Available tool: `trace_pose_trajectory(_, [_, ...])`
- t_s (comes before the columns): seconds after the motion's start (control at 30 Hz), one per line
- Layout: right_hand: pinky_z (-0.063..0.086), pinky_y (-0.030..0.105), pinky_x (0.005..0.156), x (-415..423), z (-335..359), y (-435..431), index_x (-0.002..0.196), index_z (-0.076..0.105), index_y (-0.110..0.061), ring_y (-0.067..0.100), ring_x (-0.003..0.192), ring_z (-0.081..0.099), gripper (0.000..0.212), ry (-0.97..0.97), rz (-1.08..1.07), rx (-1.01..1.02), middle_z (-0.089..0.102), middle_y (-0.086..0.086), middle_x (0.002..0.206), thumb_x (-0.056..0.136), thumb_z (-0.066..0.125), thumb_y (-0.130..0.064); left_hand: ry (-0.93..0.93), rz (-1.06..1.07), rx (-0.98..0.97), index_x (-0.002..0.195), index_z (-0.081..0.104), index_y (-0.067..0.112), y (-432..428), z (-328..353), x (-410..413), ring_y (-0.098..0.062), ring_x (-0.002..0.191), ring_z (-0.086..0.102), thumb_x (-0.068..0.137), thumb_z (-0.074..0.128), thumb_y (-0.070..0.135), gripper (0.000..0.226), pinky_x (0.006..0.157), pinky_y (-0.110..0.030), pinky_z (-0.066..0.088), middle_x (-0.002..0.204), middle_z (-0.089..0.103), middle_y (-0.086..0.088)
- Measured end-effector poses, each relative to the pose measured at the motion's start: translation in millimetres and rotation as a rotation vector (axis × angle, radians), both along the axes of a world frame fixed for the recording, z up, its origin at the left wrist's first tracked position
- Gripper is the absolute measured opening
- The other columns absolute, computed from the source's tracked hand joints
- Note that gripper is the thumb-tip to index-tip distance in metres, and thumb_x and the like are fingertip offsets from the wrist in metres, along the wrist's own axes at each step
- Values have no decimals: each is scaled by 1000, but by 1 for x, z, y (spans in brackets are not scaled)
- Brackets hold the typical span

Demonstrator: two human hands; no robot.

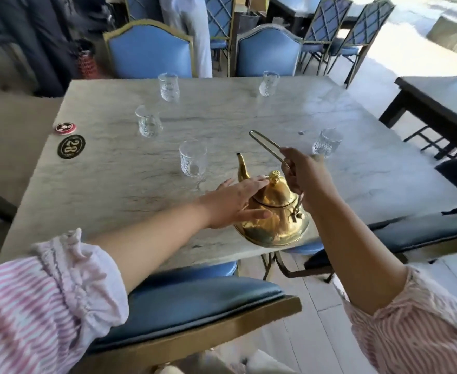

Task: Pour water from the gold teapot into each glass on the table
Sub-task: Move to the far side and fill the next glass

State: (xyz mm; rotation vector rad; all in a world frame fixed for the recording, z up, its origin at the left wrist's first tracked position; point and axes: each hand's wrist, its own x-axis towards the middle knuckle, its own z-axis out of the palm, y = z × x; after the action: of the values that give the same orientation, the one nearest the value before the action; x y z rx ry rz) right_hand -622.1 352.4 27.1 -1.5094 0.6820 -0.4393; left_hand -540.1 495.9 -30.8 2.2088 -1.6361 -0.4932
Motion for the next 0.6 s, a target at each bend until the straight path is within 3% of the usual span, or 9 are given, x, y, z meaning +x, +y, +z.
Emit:
trace_pose_trajectory(0.1, [23,19,39,11,2,-11,49,48,-12,9,33,28,44,43,117,-200,39,-2,42,82,69,-33,50,74,23,149,3,24,-5,2,-3,-11,144,7,76,27,72,90,116,-42,-2,157,0,8])
trace_pose_trajectory(0.23, [25,27,49,29,3,-21,62,56,11,13,42,30,54,71,186,-464,36,0,45,78,74,-37,97,136,2,149,1,24,-9,1,2,-7,143,2,74,24,73,93,115,-39,-3,158,-3,8])
trace_pose_trajectory(0.37, [29,19,43,50,8,-27,49,51,-21,1,34,34,40,75,261,-620,41,-12,40,77,76,-34,99,177,-11,149,-3,21,-11,-4,9,1,136,-5,74,24,73,95,116,-41,-1,157,-7,6])
trace_pose_trajectory(0.47, [37,13,46,69,9,-28,77,74,-18,-4,40,46,17,42,295,-660,59,-11,57,76,77,-35,139,241,-33,149,-4,22,-11,-6,18,-2,140,-5,73,23,76,97,116,-43,-1,157,-9,7])
trace_pose_trajectory(0.6, [36,3,58,88,13,-29,109,73,-16,-6,63,54,36,8,345,-729,74,1,94,79,75,-35,167,287,-37,148,-10,25,-14,-8,24,-5,142,-8,69,19,80,101,115,-42,-5,156,-14,8])
